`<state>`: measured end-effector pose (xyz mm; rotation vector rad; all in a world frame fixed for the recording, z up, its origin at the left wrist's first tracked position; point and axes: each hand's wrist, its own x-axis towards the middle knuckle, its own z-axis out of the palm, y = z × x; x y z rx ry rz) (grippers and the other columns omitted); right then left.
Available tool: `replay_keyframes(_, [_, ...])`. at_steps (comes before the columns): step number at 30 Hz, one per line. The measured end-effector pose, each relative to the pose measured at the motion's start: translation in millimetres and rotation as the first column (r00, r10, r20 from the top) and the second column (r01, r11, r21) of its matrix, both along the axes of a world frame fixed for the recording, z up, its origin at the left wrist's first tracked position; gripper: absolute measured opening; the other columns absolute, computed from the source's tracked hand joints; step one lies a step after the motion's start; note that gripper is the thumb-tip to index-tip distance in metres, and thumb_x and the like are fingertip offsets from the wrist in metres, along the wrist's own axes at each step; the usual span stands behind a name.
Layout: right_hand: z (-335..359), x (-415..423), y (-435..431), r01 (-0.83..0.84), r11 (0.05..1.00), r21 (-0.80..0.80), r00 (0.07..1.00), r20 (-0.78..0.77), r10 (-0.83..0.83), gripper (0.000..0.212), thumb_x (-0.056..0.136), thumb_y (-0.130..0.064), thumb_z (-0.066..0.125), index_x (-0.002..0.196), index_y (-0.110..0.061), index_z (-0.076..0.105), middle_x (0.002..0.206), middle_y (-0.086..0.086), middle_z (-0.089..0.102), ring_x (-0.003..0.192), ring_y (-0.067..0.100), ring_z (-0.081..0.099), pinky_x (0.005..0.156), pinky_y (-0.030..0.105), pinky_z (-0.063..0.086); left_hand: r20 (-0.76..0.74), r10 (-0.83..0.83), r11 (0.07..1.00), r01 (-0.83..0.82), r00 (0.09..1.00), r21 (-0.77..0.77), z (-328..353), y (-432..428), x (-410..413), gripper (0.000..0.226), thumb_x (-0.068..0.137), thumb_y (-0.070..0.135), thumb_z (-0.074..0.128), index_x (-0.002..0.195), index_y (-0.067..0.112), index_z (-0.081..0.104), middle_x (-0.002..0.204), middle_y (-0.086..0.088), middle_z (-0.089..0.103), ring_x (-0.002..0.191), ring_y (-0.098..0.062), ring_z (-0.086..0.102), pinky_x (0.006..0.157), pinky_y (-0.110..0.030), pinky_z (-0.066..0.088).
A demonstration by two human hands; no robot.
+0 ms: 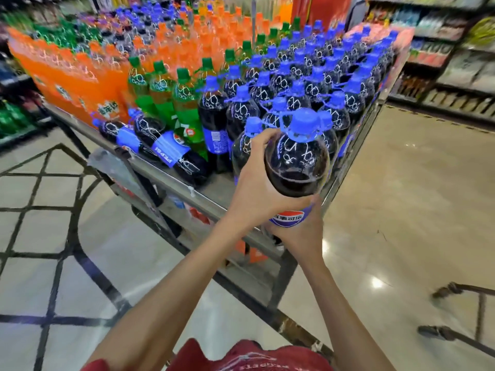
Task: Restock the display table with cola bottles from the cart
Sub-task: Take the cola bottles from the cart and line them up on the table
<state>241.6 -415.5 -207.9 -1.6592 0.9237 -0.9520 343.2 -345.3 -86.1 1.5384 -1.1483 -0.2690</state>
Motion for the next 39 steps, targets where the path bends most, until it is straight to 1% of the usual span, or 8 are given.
replay_keyframes(4, [-4.2,6.5,-10.6,0.047,0.999,-0.025,0.999,0.022,-0.046,0.098,0.050,-0.027,0.100,0.129,-0.027,0.041,0.117,-0.023,0.063,0.099,-0.018,0.060,0.076,0.002,0.043,0.014,-0.035,0.999,0.035,0.999,0.010,-14.6,-13.0,10.0,0.108,0.049,0.028,0.100,0.127,0.050,0.028,0.124,0.040,0.047,0.120,0.011,0.051,0.099,-0.013,0.039])
replay_keyframes(7, [-8.6,14.7,-10.9,0.081,0.996,-0.041,0.996,0.039,-0.079,0.096,0.048,-0.042,0.089,0.129,-0.045,0.037,0.122,-0.021,0.064,0.106,-0.019,0.058,0.081,0.002,0.042,0.028,-0.072,0.997,0.070,0.997,0.040,-22.4,-18.0,15.6,0.113,0.048,0.026,0.101,0.130,0.049,0.026,0.131,0.023,0.052,0.123,0.004,0.052,0.102,-0.023,0.044])
replay_keyframes(10, [-19.2,19.3,-10.5,0.133,0.989,-0.060,0.990,0.060,-0.129,0.103,0.052,-0.032,0.093,0.133,-0.055,0.033,0.127,-0.031,0.059,0.115,-0.013,0.057,0.089,0.006,0.043,0.042,-0.113,0.991,0.109,0.993,0.079,-29.9,-19.9,22.0,0.116,0.047,0.026,0.101,0.131,0.049,0.025,0.130,0.026,0.051,0.123,0.004,0.052,0.102,-0.025,0.044])
replay_keyframes(15, [-35.8,23.9,-10.2,0.161,0.985,-0.056,0.987,0.026,-0.160,0.102,0.052,-0.016,0.100,0.136,-0.027,0.045,0.122,-0.045,0.053,0.115,-0.016,0.055,0.088,0.004,0.041,0.018,-0.155,0.981,0.151,0.988,0.122,-42.9,-21.4,30.2,0.113,0.048,0.025,0.100,0.128,0.053,0.025,0.128,0.027,0.052,0.120,0.006,0.053,0.096,-0.018,0.044])
replay_keyframes(21, [-54.4,27.5,-13.6,0.238,0.971,0.033,0.970,0.039,-0.239,0.107,0.043,-0.030,0.099,0.136,-0.015,0.049,0.132,-0.001,0.061,0.122,0.013,0.060,0.098,0.028,0.051,-0.007,-0.202,0.967,0.201,0.979,0.159,-56.7,-25.2,37.8,0.110,0.050,0.024,0.099,0.130,0.048,0.027,0.124,0.024,0.054,0.117,0.003,0.054,0.092,-0.014,0.044])
replay_keyframes(25, [-71.4,28.6,-22.1,0.269,0.956,0.114,0.963,-0.070,-0.262,0.097,0.050,-0.049,0.098,0.123,0.001,0.059,0.119,0.004,0.070,0.113,0.009,0.065,0.087,0.033,0.054,0.036,-0.259,0.948,0.247,0.965,0.202,-55.9,-34.7,37.3,0.108,0.052,0.026,0.096,0.134,0.046,0.028,0.132,0.016,0.049,0.120,-0.001,0.051,0.097,-0.029,0.047])
replay_keyframes(33, [-64.0,33.4,-24.8,0.281,0.960,-0.011,0.948,-0.152,-0.280,0.090,0.051,-0.051,0.092,0.125,-0.008,0.061,0.120,-0.007,0.065,0.117,-0.002,0.056,0.091,0.027,0.053,0.319,-0.103,0.977,0.036,0.942,0.210,-54.6,-34.4,39.7,0.120,0.053,0.055,0.090,0.153,0.023,0.032,0.143,0.008,0.035,0.134,-0.014,0.039,0.088,-0.041,0.055])
replay_keyframes(39, [-54.4,35.1,-21.7,0.281,0.960,0.008,0.959,-0.053,-0.280,0.082,0.056,-0.035,0.088,0.125,-0.004,0.056,0.111,-0.038,0.055,0.103,-0.011,0.060,0.078,0.013,0.050,0.470,0.007,0.975,-0.111,0.883,0.193,-55.5,-35.4,29.1,0.123,0.054,0.051,0.093,0.155,0.018,0.030,0.137,-0.001,0.042,0.119,-0.019,0.039,0.075,-0.038,0.055])
